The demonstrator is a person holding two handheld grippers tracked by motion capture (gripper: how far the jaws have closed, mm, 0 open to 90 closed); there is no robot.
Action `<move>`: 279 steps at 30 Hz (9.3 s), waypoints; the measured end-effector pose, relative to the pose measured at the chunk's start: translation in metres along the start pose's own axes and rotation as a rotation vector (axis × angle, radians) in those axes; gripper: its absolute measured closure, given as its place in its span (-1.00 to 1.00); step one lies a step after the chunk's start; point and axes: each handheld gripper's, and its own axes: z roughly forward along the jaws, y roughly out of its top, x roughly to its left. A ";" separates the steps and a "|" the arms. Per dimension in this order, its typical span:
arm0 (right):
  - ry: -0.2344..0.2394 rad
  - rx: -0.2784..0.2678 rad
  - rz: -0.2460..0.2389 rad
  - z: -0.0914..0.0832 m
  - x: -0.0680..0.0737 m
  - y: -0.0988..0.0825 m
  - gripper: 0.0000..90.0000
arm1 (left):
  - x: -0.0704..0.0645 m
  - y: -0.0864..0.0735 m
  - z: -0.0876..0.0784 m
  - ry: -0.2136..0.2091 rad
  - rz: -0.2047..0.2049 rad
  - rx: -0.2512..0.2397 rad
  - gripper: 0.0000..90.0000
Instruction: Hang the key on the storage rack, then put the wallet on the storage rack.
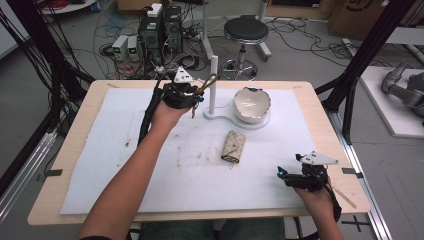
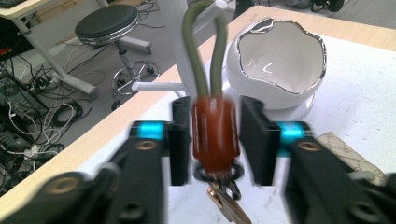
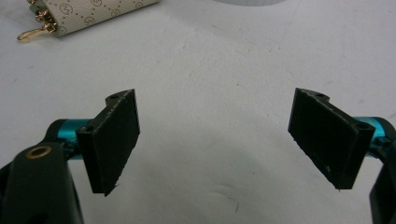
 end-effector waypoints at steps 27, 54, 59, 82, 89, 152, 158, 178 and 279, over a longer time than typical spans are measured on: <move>-0.004 -0.010 0.000 0.000 0.002 0.002 -0.63 | 0.010 -0.064 -0.050 -0.064 -0.124 -0.054 -0.55; 0.016 -0.013 -0.013 0.008 0.004 0.007 -0.63 | 0.007 -0.157 -0.074 -0.046 -0.260 -0.015 -0.63; 0.016 -0.019 -0.016 0.011 0.003 0.010 -0.63 | 0.000 -0.158 -0.071 -0.068 -0.262 -0.008 -0.63; 0.017 -0.011 -0.020 0.009 0.005 0.008 -0.63 | -0.054 -0.106 -0.017 -0.144 -0.216 0.036 -0.64; 0.015 -0.013 -0.014 0.009 0.004 0.008 -0.63 | -0.080 -0.093 0.008 -0.151 -0.188 0.081 -0.64; 0.016 -0.001 -0.014 0.012 0.001 0.006 -0.63 | -0.159 -0.088 0.089 -0.123 -0.126 0.188 -0.19; 0.018 -0.001 -0.010 0.013 0.001 0.006 -0.63 | -0.144 -0.076 0.073 -0.116 -0.103 0.156 -0.18; 0.022 0.005 -0.016 0.014 0.002 0.007 -0.63 | -0.114 -0.008 0.057 -0.107 0.025 0.150 -0.18; 0.028 0.006 -0.037 0.021 0.008 0.011 -0.63 | -0.081 0.019 0.063 -0.190 0.015 0.101 -0.46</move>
